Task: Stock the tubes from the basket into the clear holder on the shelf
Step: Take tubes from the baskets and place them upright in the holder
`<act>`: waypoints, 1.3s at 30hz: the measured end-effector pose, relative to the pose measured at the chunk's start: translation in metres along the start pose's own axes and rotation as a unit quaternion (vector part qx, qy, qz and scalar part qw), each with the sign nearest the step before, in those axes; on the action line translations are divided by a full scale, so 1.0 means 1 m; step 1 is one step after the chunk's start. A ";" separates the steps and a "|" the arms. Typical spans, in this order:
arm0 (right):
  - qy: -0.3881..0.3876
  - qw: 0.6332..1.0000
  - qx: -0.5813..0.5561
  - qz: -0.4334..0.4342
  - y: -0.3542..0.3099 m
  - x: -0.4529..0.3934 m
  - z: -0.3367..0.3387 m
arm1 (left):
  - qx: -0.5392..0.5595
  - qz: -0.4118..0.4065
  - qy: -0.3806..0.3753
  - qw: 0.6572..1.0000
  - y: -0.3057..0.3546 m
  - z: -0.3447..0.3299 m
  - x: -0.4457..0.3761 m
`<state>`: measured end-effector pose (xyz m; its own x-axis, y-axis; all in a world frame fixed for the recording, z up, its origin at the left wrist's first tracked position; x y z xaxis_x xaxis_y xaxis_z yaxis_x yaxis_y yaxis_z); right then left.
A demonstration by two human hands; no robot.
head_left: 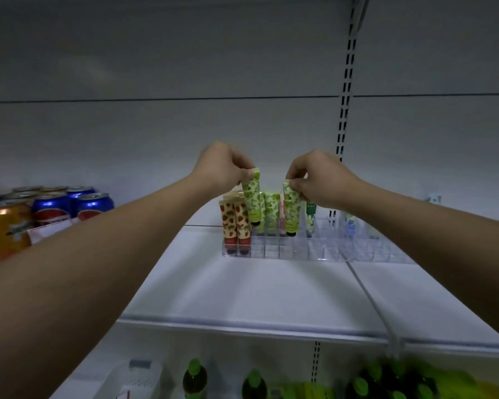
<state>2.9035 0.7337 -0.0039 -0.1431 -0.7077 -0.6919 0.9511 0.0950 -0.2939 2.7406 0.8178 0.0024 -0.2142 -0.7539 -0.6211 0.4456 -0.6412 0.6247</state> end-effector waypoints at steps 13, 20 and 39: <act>0.039 0.999 -0.021 -0.022 0.033 -0.030 -0.031 | -0.167 -0.084 0.040 0.982 -0.009 -0.066 -0.039; 0.035 0.999 -0.031 -0.016 0.033 -0.033 -0.038 | -0.209 -0.064 -0.003 0.976 -0.007 -0.067 -0.051; 0.031 0.998 -0.017 -0.047 0.037 -0.025 -0.028 | -0.191 -0.130 -0.004 0.973 -0.005 -0.063 -0.008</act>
<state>2.9347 0.7748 -0.0161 -0.2489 -0.6705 -0.6989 0.9232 0.0540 -0.3805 2.7946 0.8360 -0.0260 -0.3696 -0.5751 -0.7298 0.6649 -0.7123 0.2246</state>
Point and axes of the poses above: each hand's wrist, its own x-axis away from the middle knuckle, its own z-axis out of the back of the hand, y = z × x, the point moved 4 cm from there along -x, towards the middle knuckle, and after that the axes turned 13 degrees about y, right-handed, at the moved point
